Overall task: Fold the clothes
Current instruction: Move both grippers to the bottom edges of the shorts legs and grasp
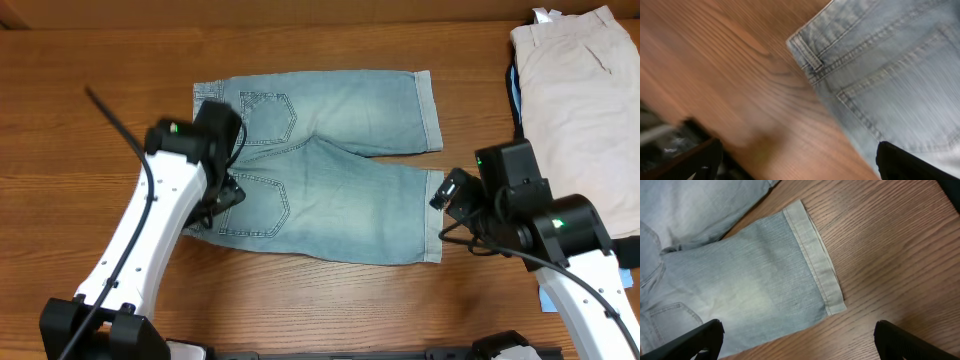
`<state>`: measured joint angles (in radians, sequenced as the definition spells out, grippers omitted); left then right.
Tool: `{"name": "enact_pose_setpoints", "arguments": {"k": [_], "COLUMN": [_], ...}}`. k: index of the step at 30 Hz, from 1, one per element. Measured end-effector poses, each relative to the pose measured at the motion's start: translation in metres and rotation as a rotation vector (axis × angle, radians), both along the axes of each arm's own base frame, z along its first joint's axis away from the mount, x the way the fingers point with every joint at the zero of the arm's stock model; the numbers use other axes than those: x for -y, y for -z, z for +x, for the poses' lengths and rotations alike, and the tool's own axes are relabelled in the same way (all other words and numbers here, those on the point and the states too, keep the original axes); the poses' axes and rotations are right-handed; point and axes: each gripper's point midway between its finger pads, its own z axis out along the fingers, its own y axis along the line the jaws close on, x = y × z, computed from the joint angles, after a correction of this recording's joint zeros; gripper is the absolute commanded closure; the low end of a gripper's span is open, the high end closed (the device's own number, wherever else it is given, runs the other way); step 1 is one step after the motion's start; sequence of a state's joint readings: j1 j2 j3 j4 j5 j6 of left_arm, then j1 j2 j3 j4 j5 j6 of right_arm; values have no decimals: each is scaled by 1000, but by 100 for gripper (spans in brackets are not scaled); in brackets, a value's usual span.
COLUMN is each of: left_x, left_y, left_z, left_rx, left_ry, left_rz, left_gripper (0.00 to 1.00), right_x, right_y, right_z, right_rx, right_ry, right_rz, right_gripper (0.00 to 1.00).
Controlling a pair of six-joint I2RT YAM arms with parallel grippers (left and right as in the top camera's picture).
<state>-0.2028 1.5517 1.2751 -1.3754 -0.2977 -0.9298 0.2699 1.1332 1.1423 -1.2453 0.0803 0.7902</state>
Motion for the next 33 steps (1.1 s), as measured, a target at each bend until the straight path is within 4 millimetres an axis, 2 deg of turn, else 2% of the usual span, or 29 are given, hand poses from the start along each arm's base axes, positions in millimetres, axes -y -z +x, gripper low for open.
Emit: {"name": "enact_pose_setpoints", "arguments": {"k": [3,7,9,14,17,22,27,33], "left_x": [-6,-17,-22,-36,-40,-41,-42,-44], "left_y": [31,54,57,57,59,73,85,98], "left_z": [-7,-7,-4,10,17,20,21,19], "left_rx": [14,42,59,131,169,198,223,243], "left_ry": [-114,-234,-270,-319,-318,-316,-315,-314], "left_rz": [-49,-109,-124,-131,-119,-115,-115,-102], "left_gripper": [0,1,8,16,22,31,35,36], "right_x": [0,-1,-3,-9,-19,-41,-55,-55], "right_y": [7,16,22,36,52,70,78,82], "right_z": [3,8,12,23,22,22,22,20], "right_rx": [-24,-55,-72,-92,-134,-173,-186,-199], "right_ry": [5,7,-5,-35,-78,-150,-194,-195], "right_rz": [-10,-18,-26,-35,-48,-59,-63,-64], "right_gripper": [1,7,8,13,19,21,21,21]}}
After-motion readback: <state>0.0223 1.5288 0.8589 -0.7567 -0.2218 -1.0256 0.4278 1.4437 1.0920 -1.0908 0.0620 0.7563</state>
